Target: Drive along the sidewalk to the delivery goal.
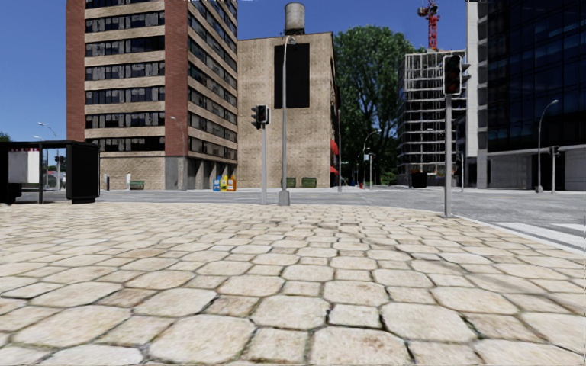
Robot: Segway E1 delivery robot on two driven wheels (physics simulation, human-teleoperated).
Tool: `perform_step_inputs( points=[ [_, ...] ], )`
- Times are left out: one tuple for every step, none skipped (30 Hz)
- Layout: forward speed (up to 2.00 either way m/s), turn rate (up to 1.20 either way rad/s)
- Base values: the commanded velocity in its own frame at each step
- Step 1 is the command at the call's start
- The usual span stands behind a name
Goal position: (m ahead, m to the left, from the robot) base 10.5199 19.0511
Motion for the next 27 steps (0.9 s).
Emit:
perform_step_inputs(
  points=[
    [2.0, 0.56],
    [2.0, 0.56],
    [2.0, 0.56],
    [2.0, 0.56],
    [2.0, 0.56],
    [2.0, 0.56],
    [2.0, 0.56],
    [2.0, 0.56],
    [2.0, 0.56],
    [2.0, 0.56],
    [2.0, 0.56],
    [2.0, 0.56],
    [2.0, 0.56],
    [2.0, 0.54],
    [2.0, 0.51],
    [2.0, 0.51],
    [2.0, 0.51],
    [2.0, 0.51],
    [2.0, 0.51],
    [2.0, 0.5],
    [2.0, 0.5],
    [2.0, 0.5],
    [2.0, 0.5],
    [2.0, 0.5],
    [2.0, 0.49],
    [2.0, 0.49],
    [2.0, 0.45]
  ],
)
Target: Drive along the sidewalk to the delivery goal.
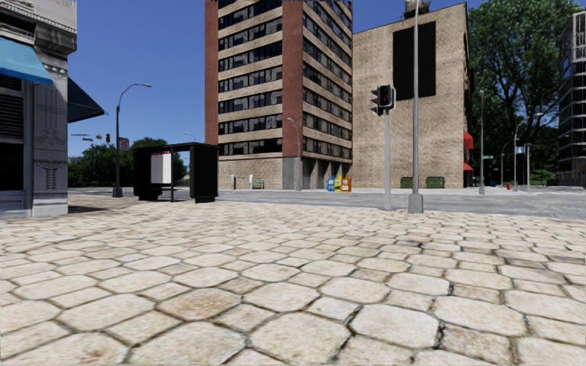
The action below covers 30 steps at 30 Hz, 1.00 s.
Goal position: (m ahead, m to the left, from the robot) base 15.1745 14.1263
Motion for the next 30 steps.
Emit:
perform_step_inputs(
  points=[
    [2.0, 0.41],
    [2.0, 0.39],
    [2.0, 0.39],
    [2.0, 0.38],
    [2.0, 0.38],
    [2.0, 0.38],
    [2.0, 0.38],
    [2.0, 0.37],
    [2.0, 0.37],
    [2.0, 0.36],
    [2.0, 0.36],
    [2.0, 0.36],
    [2.0, 0.36],
    [2.0, 0.36],
    [2.0, 0.36],
    [2.0, 0.36],
    [2.0, 0.36],
    [2.0, 0.36],
    [2.0, 0.36],
    [2.0, 0.36],
    [2.0, 0.36],
    [2.0, 0.36],
    [2.0, 0.36],
    [2.0, 0.36],
    [2.0, 0.36],
    [2.0, 0.36],
    [2.0, 0.36],
    [2.0, 0.36],
    [2.0, 0.36],
    [2.0, 0.36]
  ],
)
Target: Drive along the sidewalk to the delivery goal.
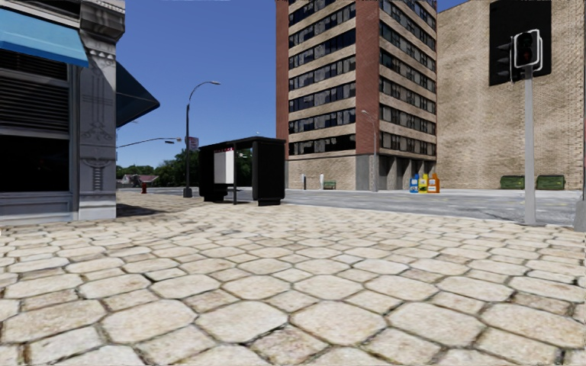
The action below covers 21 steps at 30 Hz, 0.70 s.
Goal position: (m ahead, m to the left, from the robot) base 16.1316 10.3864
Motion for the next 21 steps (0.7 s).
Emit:
perform_step_inputs(
  points=[
    [2.0, 0.36],
    [2.0, 0.36],
    [2.0, 0.36],
    [2.0, 0.36],
    [2.0, 0.36],
    [2.0, 0.36],
    [2.0, 0.36],
    [2.0, 0.36],
    [2.0, 0.36],
    [2.0, 0.36],
    [2.0, 0.36],
    [2.0, 0.36],
    [2.0, 0.36],
    [2.0, 0.36],
    [2.0, 0.36],
    [2.0, 0.36],
    [2.0, 0.36],
    [2.0, 0.36],
    [2.0, 0.36],
    [2.0, 0.36],
    [2.0, 0.36]
  ],
)
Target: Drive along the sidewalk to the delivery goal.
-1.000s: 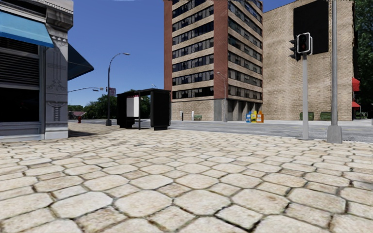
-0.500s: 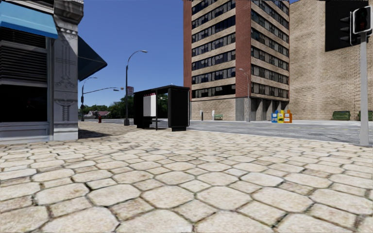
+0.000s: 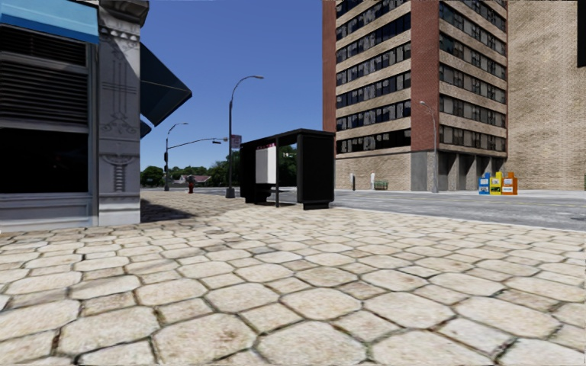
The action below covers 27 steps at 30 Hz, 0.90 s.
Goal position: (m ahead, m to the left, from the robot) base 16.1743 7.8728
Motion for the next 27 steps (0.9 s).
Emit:
perform_step_inputs(
  points=[
    [2.0, 0.36],
    [2.0, 0.36],
    [2.0, 0.36],
    [2.0, 0.36],
    [2.0, 0.36],
    [2.0, 0.36],
    [2.0, 0.36],
    [2.0, 0.36],
    [2.0, 0.36],
    [2.0, 0.36],
    [2.0, 0.36],
    [2.0, 0.36],
    [2.0, 0.36],
    [2.0, 0.36],
    [2.0, 0.36],
    [2.0, 0.36],
    [2.0, 0.36],
    [2.0, 0.36],
    [2.0, 0.36],
    [2.0, 0.36],
    [2.0, 0.36],
    [2.0, 0.36],
    [2.0, 0.36],
    [2.0, 0.36],
    [2.0, 0.36],
    [2.0, 0.36],
    [2.0, 0.36]
  ],
)
